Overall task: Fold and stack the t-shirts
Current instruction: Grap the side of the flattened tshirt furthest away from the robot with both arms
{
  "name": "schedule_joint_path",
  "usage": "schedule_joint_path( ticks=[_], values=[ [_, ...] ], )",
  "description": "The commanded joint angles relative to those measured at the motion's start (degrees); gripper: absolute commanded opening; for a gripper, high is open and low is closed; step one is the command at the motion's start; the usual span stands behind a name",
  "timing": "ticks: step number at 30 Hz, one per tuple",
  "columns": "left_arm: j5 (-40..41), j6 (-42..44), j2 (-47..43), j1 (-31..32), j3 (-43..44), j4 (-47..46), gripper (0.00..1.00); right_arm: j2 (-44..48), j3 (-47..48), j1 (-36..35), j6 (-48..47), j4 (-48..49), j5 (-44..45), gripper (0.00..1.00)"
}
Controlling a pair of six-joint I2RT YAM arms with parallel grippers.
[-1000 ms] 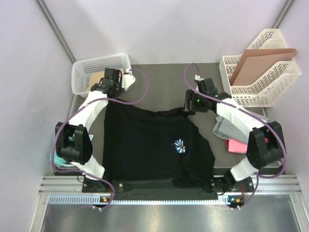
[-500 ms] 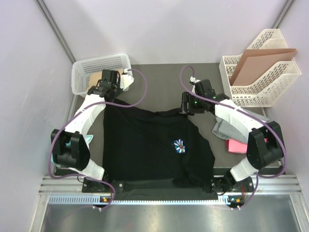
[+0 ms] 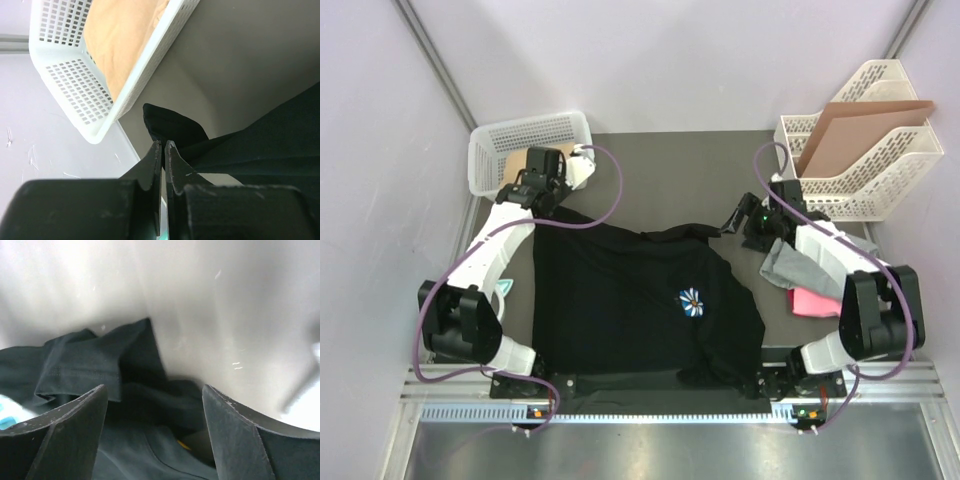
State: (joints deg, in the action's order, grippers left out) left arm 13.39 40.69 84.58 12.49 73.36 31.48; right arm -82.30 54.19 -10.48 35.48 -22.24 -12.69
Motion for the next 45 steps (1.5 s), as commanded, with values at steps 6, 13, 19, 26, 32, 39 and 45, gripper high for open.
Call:
schedule_joint_path(
  ticks=[6,13,19,26,32,39,45],
  values=[
    [1.91,0.62,-4.24,0.08,-1.38,-1.86,0.0,-7.43,-2.25,2.83,16.28,17.4,-19.92,0.74],
    [1.12,-0.26,-4.07,0.17,-1.99,-1.34,0.0,-7.35,-0.58,2.75,18.04,18.81,-20.54,0.73],
    [1.2,-0.43,-4.07,0.25,-1.64,-1.25,0.0,-10.24,-0.49,3.01,19.88,21.8,-21.15,0.67],
    [1.47,-0.17,-4.24,0.25,-1.21,-1.07,0.0,-14.9,1.09,3.01,20.32,24.43,-21.24,0.48],
    [1.82,-0.17,-4.16,0.25,-1.55,-1.07,0.0,-14.82,1.09,3.01,20.59,25.05,-21.67,0.08],
    [4.54,0.88,-2.75,0.08,-2.61,-3.79,0.0,-9.29,9.06,3.01,17.96,19.2,-23.26,0.0],
    [5.43,1.59,-3.45,-2.38,-2.53,-5.39,0.0,1.95,18.13,2.75,8.73,7.06,-19.31,0.0]
  ],
)
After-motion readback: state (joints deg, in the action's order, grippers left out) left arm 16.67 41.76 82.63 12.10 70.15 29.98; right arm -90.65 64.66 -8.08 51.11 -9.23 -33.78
